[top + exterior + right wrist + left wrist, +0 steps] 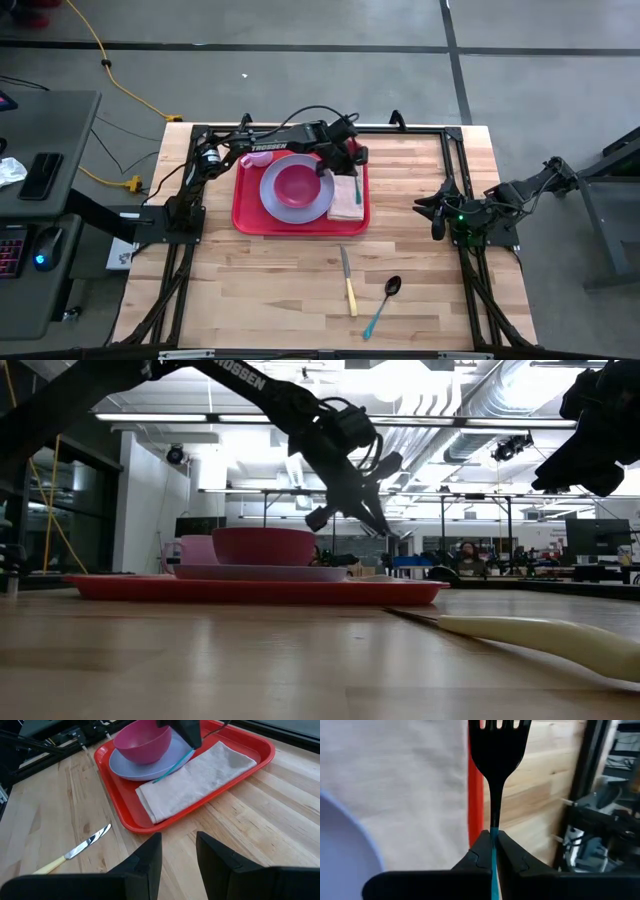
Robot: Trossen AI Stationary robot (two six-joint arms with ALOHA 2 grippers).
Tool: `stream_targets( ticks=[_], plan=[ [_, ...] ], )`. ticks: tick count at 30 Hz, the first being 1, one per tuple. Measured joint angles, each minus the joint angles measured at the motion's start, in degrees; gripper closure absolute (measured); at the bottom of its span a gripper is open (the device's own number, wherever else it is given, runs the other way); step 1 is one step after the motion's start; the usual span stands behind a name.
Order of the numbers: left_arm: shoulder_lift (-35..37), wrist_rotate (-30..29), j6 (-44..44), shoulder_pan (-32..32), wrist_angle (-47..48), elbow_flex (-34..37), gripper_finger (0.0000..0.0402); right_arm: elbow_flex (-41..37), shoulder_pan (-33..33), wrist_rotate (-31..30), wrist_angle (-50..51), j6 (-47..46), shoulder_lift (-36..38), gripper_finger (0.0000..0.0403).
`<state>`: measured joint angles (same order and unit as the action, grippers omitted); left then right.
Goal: Set up tray
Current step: Put the blue fork on the white table napkin to the right of the purple plate
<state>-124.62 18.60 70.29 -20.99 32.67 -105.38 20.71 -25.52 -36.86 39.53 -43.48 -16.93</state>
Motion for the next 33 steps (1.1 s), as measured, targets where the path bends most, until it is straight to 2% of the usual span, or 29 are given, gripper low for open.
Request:
stream_targets(
  ticks=[6,14,17,33],
  plan=[
    [0.0,-0.2,0.0,0.0,5.7,-0.6,0.0366,0.0,0.0,0.0,0.0,0.0,0.0,0.0304],
    [0.0,-6.5,-4.1,-0.5,21.7,-10.3,0.0366,0.0,0.0,-0.2,0.0,0.0,0.0,0.0304],
    [0.1,-7.2,-4.1,-0.9,25.5,-11.7,0.0366,0.0,0.0,-0.2,0.0,0.0,0.0,0.0304],
    [-0.4,-7.9,-2.0,1.2,23.7,-12.0,0.0366,0.0,0.0,-0.4,0.0,0.0,0.0,0.0304]
  ],
)
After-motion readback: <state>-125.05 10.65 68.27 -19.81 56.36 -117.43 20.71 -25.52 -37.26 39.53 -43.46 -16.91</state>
